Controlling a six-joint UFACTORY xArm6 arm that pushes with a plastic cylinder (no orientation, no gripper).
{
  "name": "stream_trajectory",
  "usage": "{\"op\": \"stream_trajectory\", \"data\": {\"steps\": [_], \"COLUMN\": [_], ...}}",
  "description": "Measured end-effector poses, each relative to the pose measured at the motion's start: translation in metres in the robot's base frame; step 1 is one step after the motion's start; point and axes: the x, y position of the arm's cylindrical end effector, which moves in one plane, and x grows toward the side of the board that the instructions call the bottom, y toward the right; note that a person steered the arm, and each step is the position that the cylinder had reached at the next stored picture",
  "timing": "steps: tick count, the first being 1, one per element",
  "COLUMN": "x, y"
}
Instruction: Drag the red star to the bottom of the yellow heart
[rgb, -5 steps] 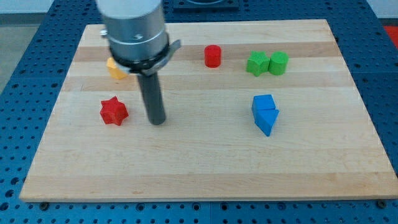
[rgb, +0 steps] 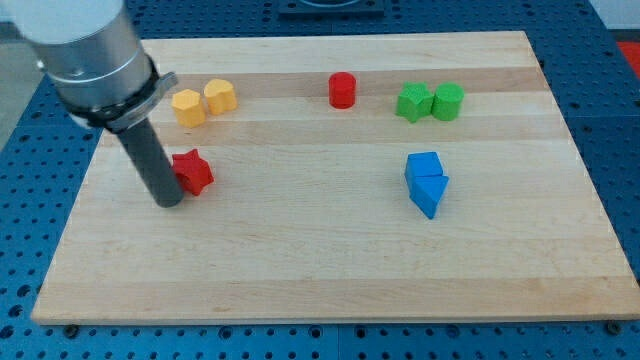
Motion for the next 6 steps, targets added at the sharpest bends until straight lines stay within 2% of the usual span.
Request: {"op": "stream_trajectory", "data": {"steps": [3,4,6], "x": [-0.052,-0.068,-0.086], "y": [-0.003,0.011,0.077]}}
